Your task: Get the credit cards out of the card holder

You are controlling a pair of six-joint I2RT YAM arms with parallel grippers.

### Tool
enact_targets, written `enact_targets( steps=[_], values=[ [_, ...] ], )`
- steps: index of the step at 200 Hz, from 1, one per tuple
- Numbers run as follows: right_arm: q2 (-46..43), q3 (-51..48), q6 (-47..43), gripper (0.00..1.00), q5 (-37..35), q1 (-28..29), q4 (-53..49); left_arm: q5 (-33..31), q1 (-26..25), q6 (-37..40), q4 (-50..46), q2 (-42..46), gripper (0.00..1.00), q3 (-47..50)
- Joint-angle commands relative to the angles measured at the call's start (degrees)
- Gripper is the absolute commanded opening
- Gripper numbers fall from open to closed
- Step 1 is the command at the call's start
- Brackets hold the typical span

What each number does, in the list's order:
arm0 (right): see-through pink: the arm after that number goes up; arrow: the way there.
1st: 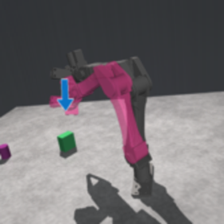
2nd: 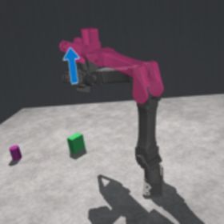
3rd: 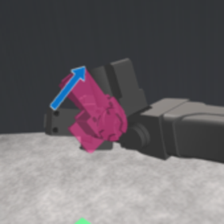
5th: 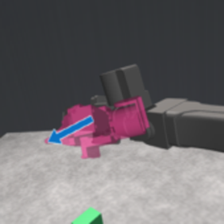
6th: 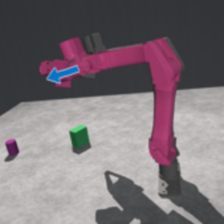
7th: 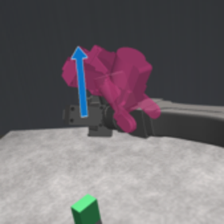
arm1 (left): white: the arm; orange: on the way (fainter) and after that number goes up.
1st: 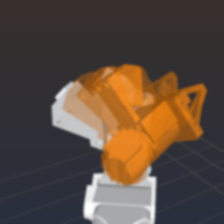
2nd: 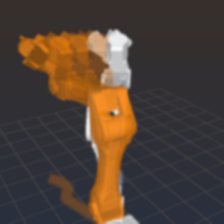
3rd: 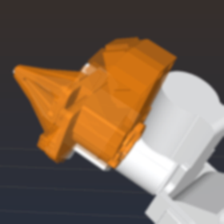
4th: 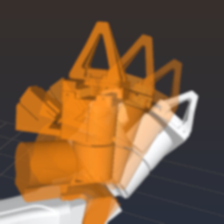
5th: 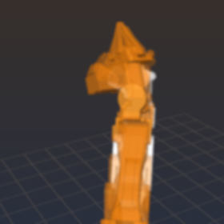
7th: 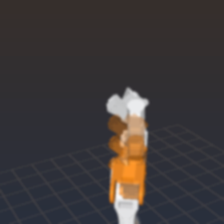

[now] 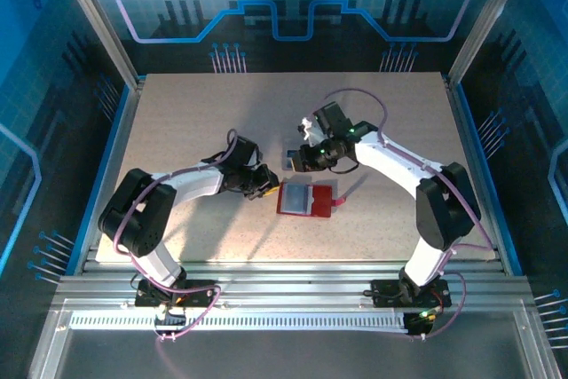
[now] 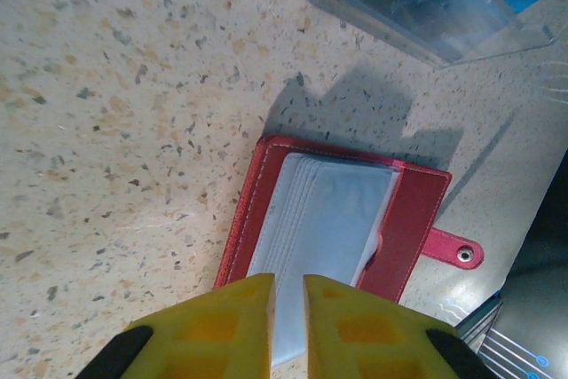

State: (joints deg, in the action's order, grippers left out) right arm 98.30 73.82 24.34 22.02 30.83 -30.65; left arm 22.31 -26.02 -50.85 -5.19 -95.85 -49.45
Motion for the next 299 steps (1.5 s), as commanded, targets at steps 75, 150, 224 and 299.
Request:
enact_targets(
  steps=[75,150,224,299],
  values=[
    [-1.1,-15.4,20.4,0.24,8.4,0.7,18.9,3.4,-1.3,1.0,-1.8,-3.3,0.14,-1.9],
    [2.9,-15.9,19.7,0.24,8.0,0.7,17.4,3.6,-1.9,0.8,-3.8,-5.0,0.12,-2.3],
    [4.9,-15.0,18.1,0.27,6.7,0.8,13.8,3.2,-2.0,1.6,-6.0,-5.3,0.12,-2.7],
    [6.0,-14.3,17.7,0.3,6.2,1.7,12.5,3.2,-2.0,2.0,-7.0,-5.8,0.12,-3.3]
  ],
)
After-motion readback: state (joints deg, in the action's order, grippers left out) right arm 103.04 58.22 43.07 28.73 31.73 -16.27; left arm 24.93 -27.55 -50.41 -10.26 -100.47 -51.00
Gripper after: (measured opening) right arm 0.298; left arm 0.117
